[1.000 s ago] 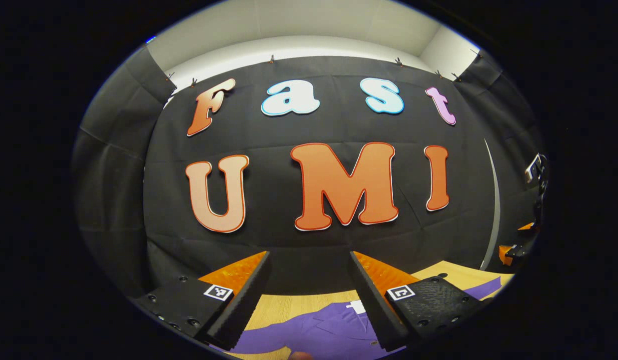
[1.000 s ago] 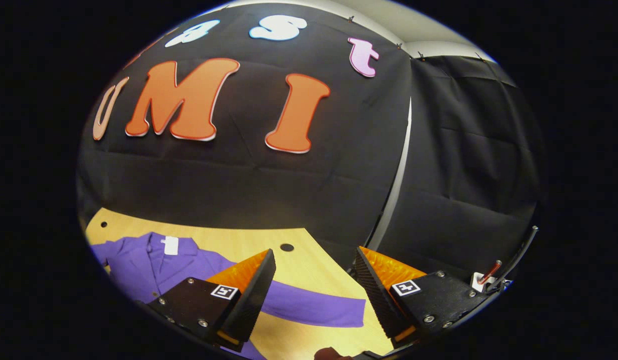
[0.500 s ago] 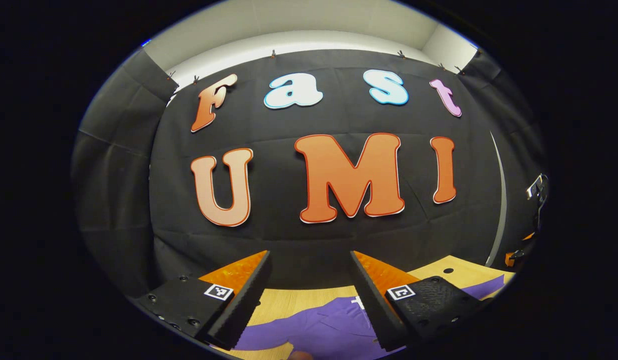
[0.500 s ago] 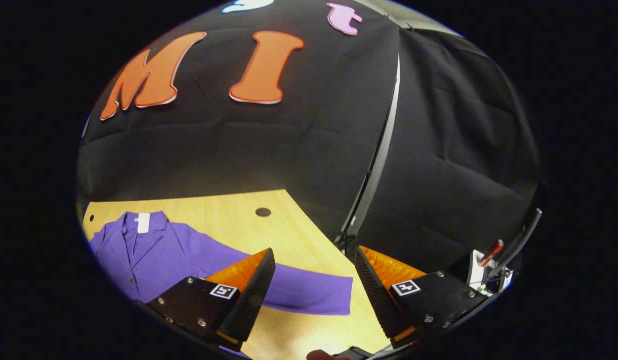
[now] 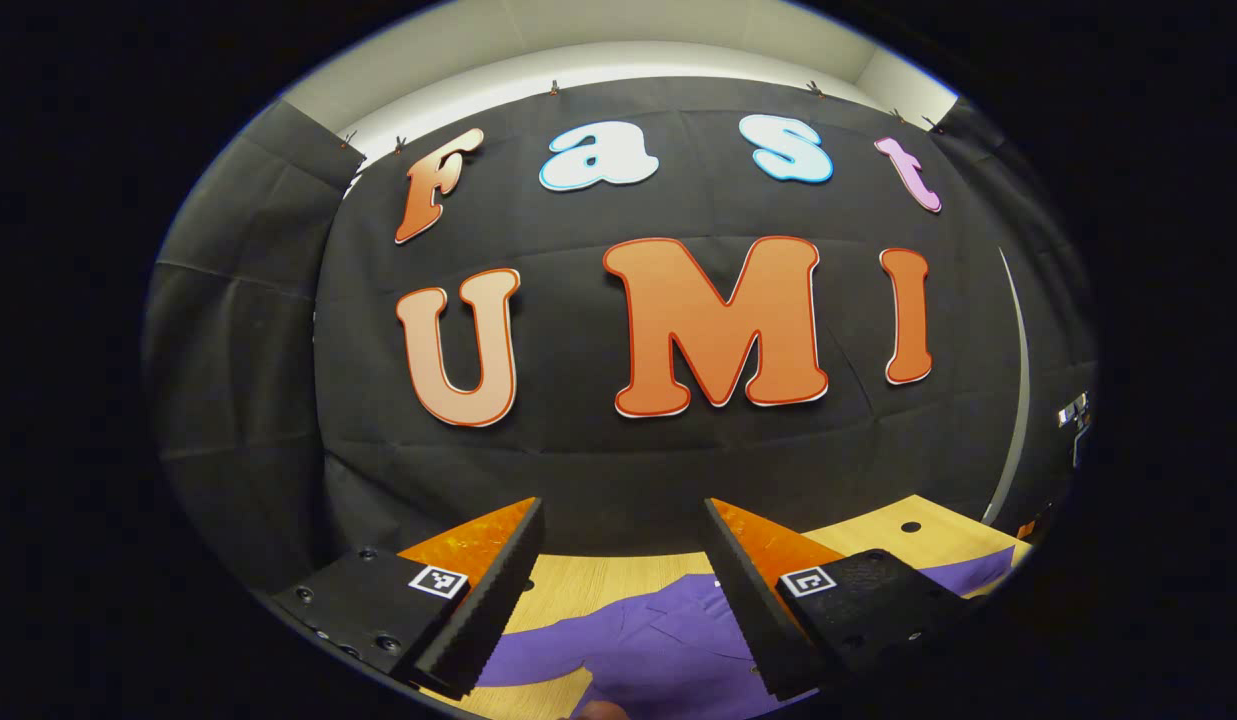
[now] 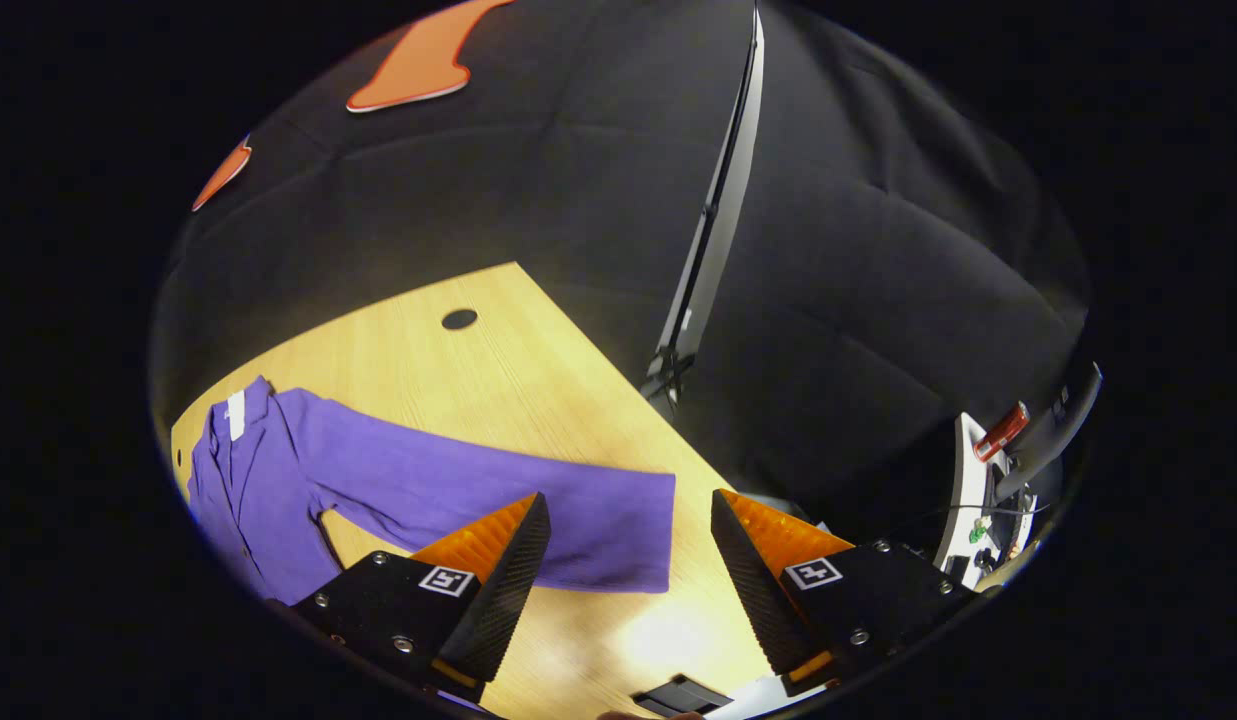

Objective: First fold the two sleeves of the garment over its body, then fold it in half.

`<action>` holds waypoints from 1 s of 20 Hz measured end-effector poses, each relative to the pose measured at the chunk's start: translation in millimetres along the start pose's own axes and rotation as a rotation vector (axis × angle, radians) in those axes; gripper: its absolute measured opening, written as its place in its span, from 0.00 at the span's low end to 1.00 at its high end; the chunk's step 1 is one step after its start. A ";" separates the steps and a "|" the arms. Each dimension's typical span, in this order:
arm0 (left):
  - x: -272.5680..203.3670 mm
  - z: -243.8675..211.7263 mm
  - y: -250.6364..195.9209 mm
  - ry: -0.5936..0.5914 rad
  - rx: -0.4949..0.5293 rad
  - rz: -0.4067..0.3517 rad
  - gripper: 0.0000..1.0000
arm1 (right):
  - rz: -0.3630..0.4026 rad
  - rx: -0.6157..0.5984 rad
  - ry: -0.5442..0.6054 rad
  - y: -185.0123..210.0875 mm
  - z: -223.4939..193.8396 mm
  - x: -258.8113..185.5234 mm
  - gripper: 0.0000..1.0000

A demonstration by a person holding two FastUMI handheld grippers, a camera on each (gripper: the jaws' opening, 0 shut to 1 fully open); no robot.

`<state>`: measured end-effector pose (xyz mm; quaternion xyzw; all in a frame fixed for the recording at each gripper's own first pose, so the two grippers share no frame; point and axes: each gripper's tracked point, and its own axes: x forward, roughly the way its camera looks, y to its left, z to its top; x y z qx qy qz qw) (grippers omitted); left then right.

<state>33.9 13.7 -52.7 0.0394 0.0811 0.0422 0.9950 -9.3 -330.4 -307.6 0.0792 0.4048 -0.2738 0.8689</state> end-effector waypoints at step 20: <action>-15.5 -40.8 -8.3 0.133 0.079 0.089 0.97 | 0.113 0.083 0.586 8.7 -72.1 85.9 0.83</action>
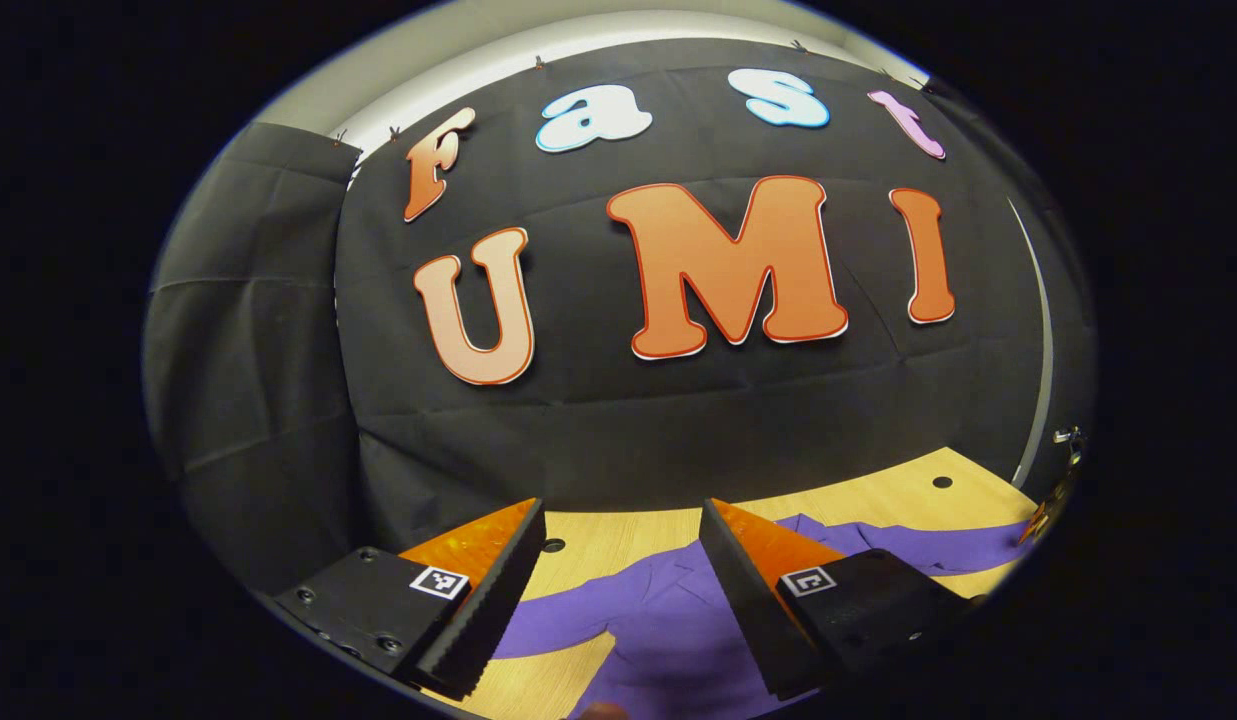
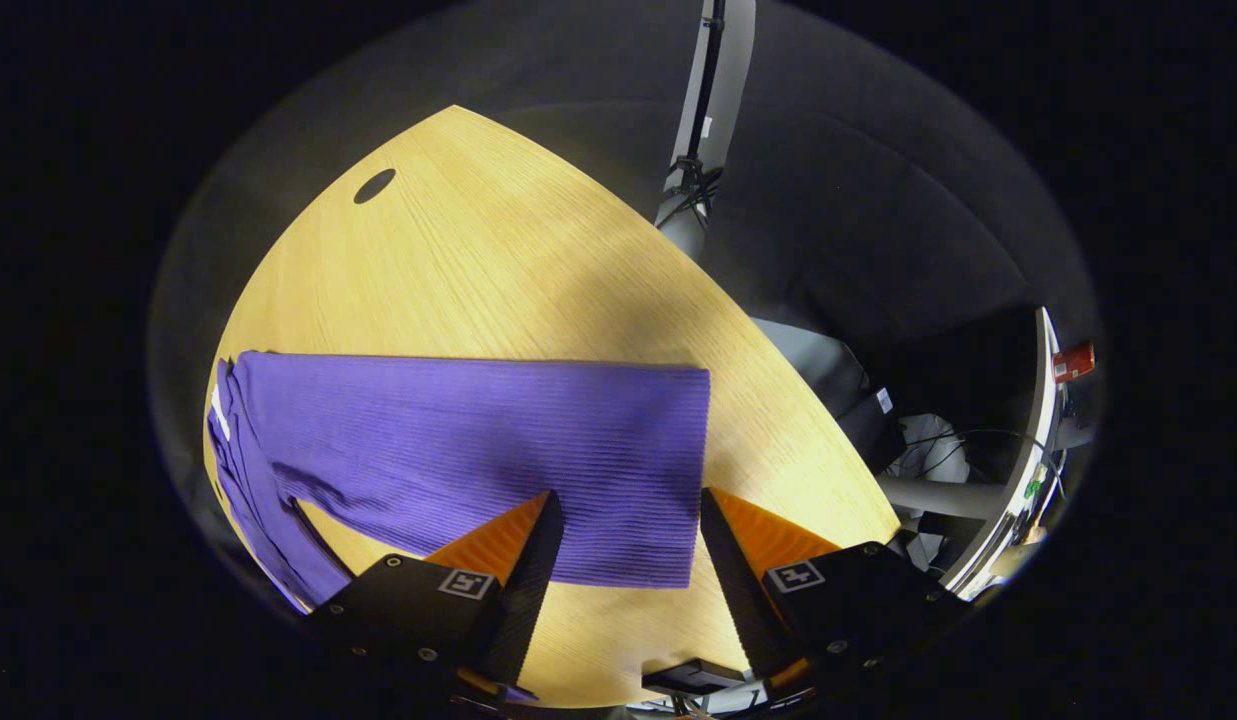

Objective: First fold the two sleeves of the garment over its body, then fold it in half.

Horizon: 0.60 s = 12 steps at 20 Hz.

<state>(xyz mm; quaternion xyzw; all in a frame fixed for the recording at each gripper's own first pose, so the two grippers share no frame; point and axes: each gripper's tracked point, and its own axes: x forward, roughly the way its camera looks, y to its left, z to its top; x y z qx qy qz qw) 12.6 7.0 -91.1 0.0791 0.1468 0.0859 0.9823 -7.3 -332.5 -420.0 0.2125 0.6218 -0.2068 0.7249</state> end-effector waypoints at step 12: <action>-8.9 -6.9 13.7 0.009 0.008 0.035 0.96 | 0.035 0.038 0.018 22.1 1.1 -1.8 0.11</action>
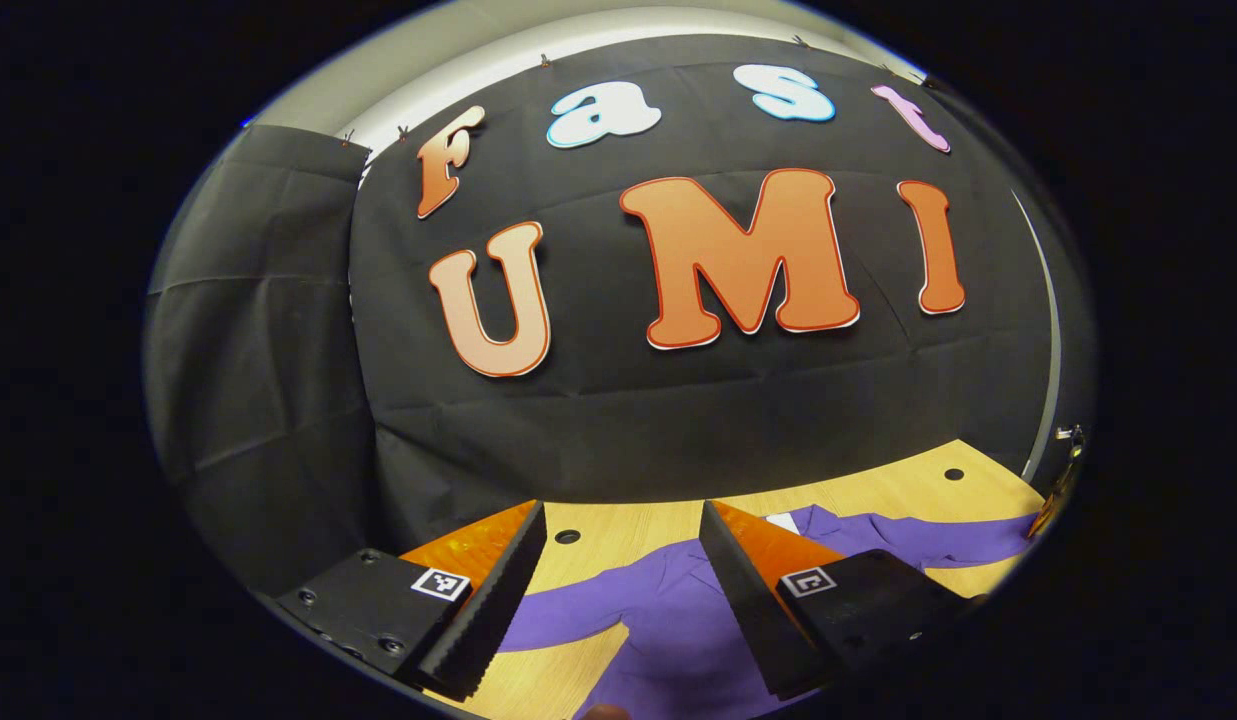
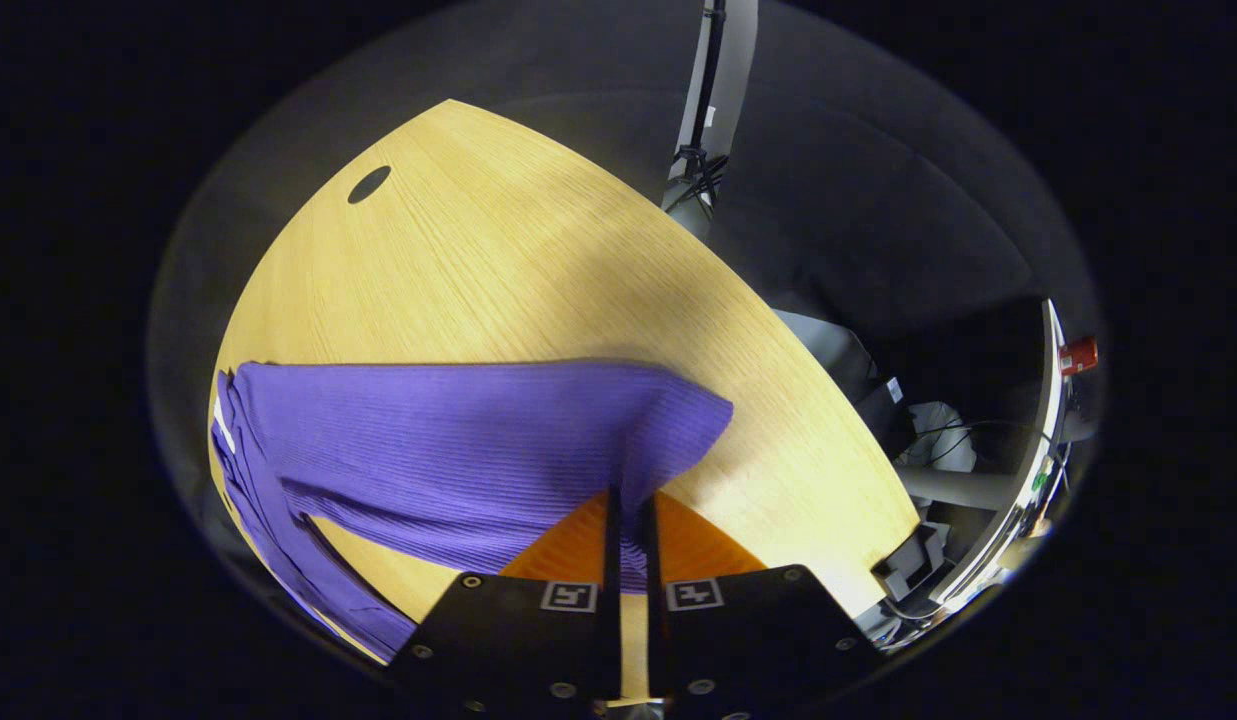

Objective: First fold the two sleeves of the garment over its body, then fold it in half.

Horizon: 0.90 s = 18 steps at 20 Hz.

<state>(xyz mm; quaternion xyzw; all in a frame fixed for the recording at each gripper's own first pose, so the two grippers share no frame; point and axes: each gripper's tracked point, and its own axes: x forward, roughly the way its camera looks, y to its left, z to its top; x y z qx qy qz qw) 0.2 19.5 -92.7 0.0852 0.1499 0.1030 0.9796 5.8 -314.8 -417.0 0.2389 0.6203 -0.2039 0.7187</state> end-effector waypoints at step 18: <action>20.0 -7.9 56.0 -0.039 -0.026 -0.040 0.96 | 0.236 -0.295 -0.346 173.5 0.1 -196.0 0.04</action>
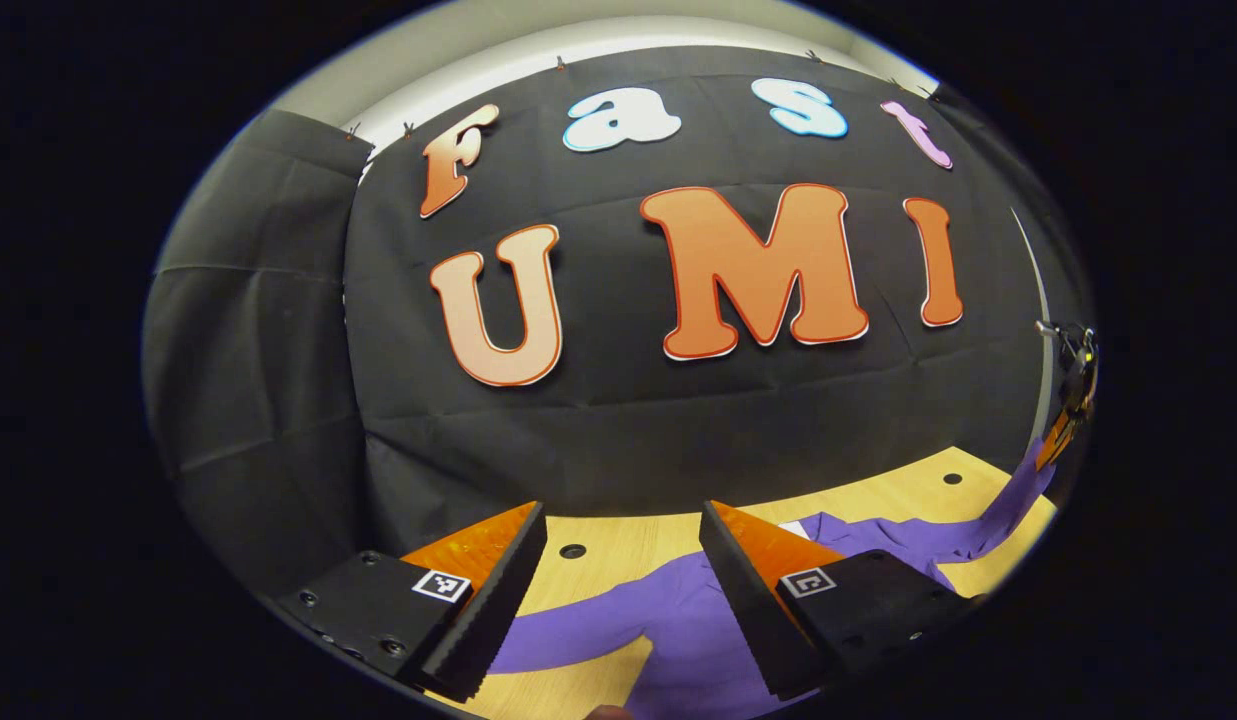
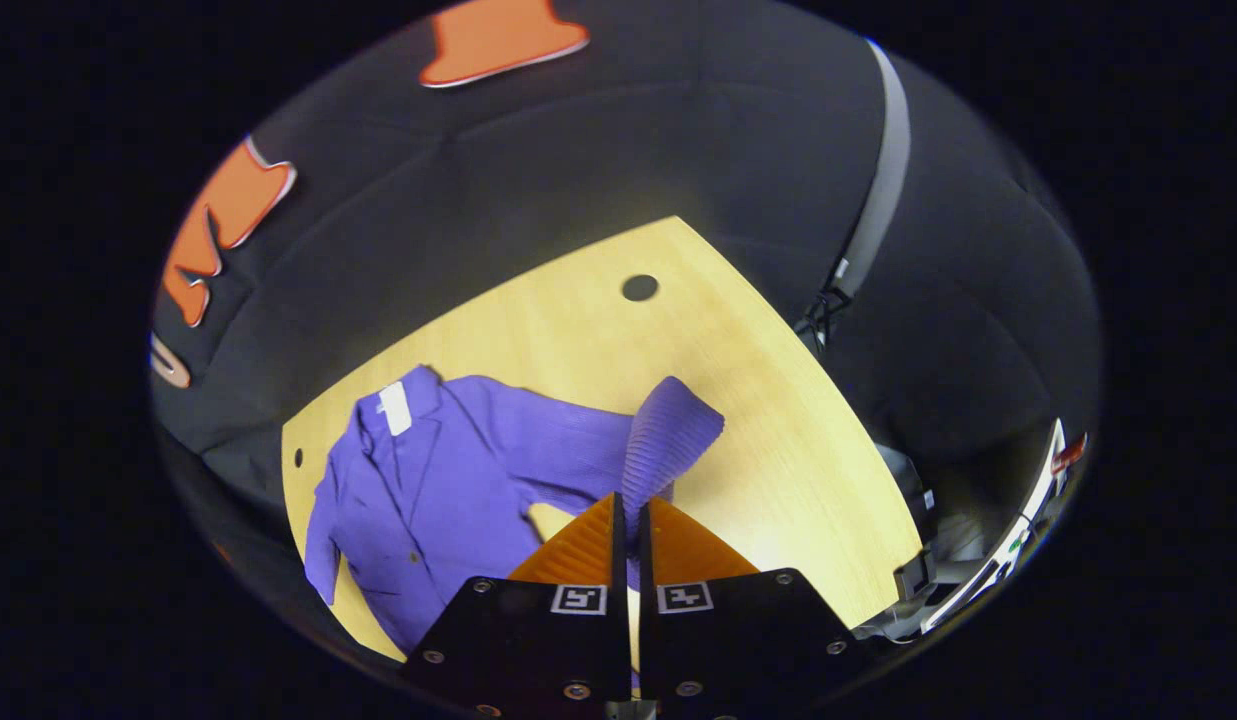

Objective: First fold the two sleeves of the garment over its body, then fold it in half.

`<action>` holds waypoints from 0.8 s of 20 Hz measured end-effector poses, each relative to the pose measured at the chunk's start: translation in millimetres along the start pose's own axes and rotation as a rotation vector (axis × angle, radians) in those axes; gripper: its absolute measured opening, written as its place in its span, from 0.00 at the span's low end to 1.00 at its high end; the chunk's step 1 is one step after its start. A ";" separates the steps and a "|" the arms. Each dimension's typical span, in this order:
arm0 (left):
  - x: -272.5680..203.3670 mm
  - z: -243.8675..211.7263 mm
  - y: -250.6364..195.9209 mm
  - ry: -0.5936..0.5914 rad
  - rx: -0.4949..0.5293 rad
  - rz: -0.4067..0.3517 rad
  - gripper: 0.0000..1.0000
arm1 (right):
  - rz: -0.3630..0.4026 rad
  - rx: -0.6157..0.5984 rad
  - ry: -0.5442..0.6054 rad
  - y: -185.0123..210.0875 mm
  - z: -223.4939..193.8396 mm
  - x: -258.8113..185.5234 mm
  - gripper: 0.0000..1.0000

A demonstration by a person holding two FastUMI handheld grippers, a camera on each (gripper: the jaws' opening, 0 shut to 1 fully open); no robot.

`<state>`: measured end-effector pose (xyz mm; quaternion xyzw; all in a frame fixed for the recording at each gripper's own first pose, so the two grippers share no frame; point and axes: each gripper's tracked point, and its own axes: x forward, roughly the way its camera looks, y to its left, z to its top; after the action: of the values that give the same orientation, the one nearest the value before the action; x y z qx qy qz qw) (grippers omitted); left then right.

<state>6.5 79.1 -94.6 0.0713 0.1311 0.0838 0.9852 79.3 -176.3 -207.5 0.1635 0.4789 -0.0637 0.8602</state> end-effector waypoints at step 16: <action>-4.4 -38.6 104.8 0.053 -0.034 0.106 0.96 | 0.226 -0.319 -0.052 239.1 -12.5 -34.6 0.04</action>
<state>-23.5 185.1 -113.4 0.0589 0.1516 0.1400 0.9767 114.5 50.8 -131.7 0.0762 0.4392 0.1059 0.8889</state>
